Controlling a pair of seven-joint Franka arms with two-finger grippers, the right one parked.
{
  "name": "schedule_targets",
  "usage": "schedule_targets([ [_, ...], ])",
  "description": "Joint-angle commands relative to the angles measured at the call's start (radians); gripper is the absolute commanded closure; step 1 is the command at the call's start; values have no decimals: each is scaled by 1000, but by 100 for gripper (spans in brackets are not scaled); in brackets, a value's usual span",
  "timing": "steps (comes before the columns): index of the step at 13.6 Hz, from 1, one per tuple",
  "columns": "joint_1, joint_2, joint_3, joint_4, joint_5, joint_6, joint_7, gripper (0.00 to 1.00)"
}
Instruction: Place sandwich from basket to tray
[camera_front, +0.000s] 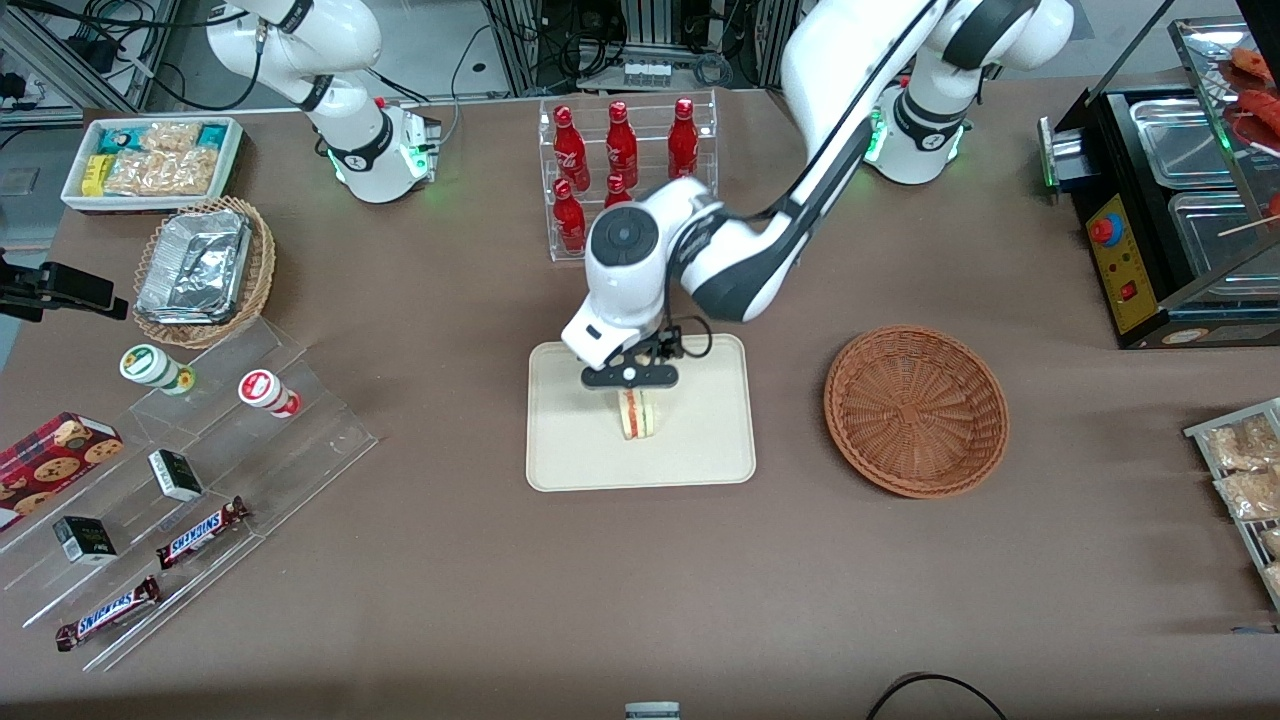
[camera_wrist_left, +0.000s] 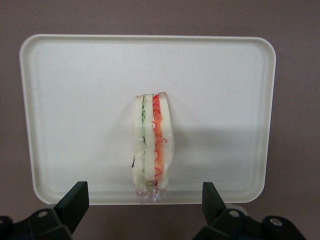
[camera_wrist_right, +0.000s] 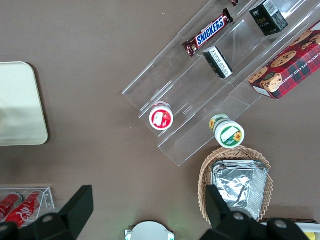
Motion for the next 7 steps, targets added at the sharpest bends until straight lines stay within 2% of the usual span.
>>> schedule_targets([
  [1,50,-142,6,-29,10,-117,-42,0],
  [5,193,-331,4,-69,10,-268,-21,0],
  [7,257,-409,4,-112,11,-308,56,0],
])
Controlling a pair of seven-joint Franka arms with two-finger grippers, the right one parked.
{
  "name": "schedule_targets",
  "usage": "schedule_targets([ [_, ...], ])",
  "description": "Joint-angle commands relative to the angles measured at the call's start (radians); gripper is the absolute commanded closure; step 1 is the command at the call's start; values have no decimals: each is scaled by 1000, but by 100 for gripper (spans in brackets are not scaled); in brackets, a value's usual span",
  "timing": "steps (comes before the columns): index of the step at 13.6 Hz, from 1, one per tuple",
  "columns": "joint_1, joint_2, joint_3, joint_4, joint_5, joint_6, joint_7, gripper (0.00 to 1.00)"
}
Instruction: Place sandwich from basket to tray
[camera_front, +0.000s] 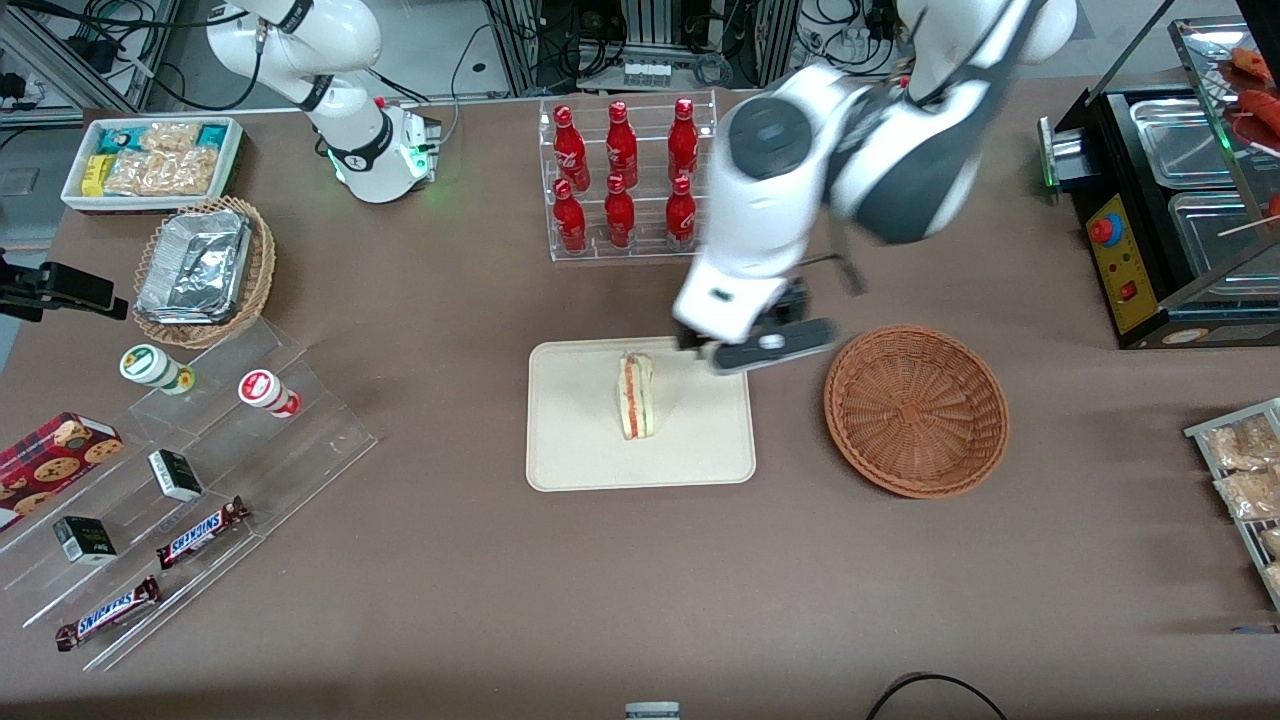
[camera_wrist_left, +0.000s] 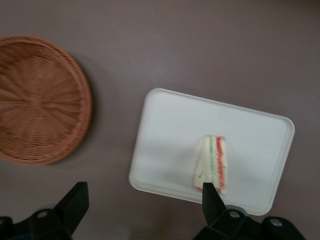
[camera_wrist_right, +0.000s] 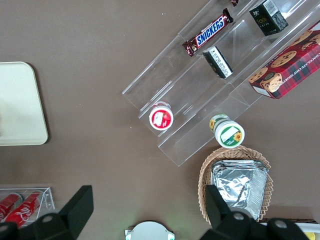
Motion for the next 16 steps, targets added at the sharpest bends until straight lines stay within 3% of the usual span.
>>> schedule_targets([
  [1,89,-125,-9,-103,8,-44,110,0],
  [5,256,-239,-9,-129,-4,-172,394,0],
  [11,489,-385,-8,-264,-85,-180,785,0],
  [13,514,-402,-2,-285,-85,-180,858,0],
  [16,428,-391,130,-275,-85,-170,884,0],
])
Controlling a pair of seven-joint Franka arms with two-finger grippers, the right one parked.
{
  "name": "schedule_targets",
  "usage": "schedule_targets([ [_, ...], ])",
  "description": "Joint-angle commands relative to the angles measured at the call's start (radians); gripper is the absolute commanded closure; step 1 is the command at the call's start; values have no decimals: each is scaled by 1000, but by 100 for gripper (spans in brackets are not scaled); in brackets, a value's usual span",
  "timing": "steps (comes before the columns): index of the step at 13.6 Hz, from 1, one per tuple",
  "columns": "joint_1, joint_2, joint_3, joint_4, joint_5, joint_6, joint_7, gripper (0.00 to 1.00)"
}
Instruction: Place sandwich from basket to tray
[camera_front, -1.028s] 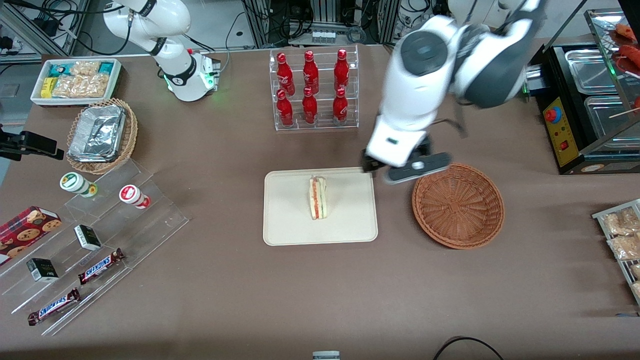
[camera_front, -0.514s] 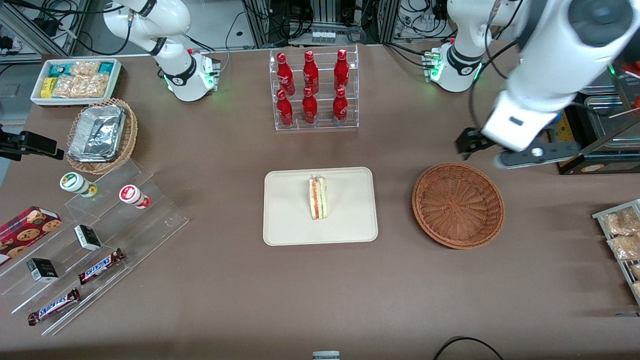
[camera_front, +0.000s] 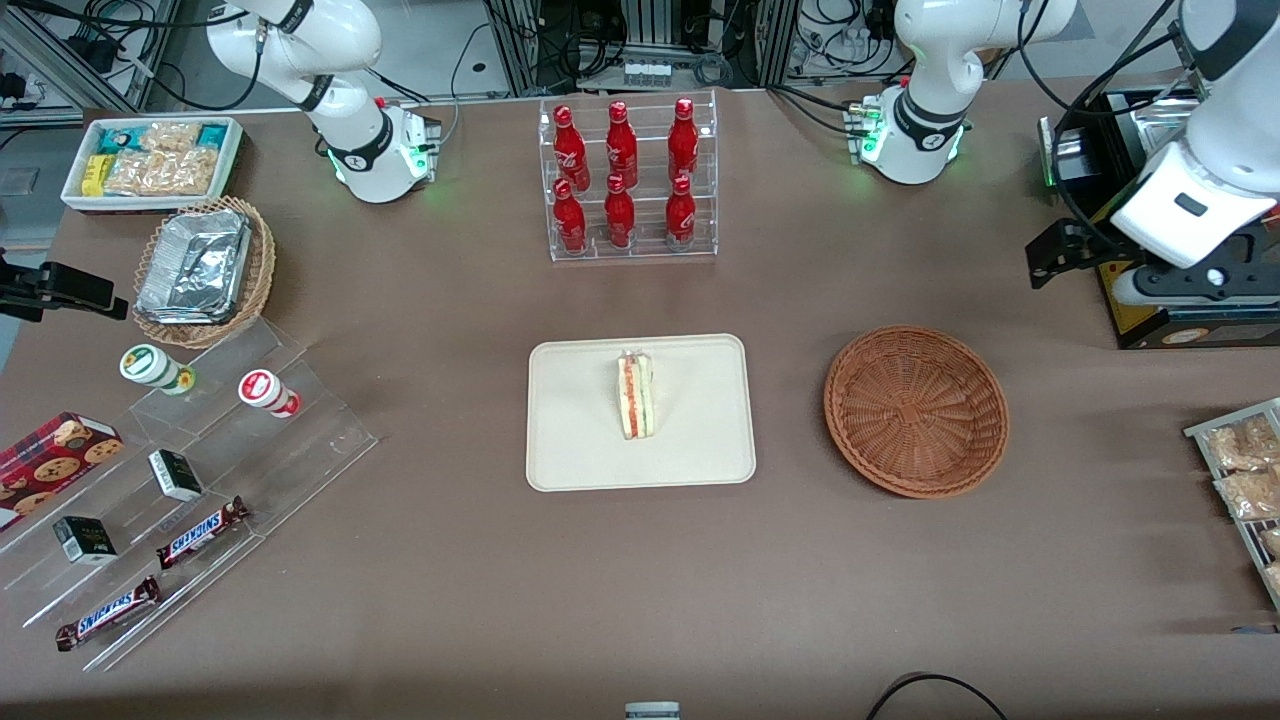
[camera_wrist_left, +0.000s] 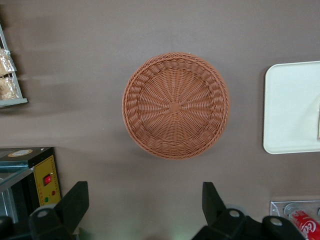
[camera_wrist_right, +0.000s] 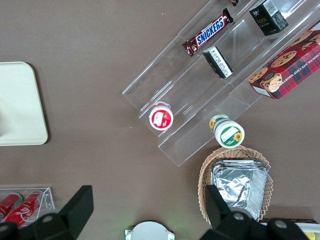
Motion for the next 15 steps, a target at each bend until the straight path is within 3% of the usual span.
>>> schedule_targets([
  [1,-50,-13,82,2,-21,1,27,0],
  [10,-42,100,82,162,-11,-14,30,0],
  [15,-33,94,83,160,-7,-34,32,0],
])
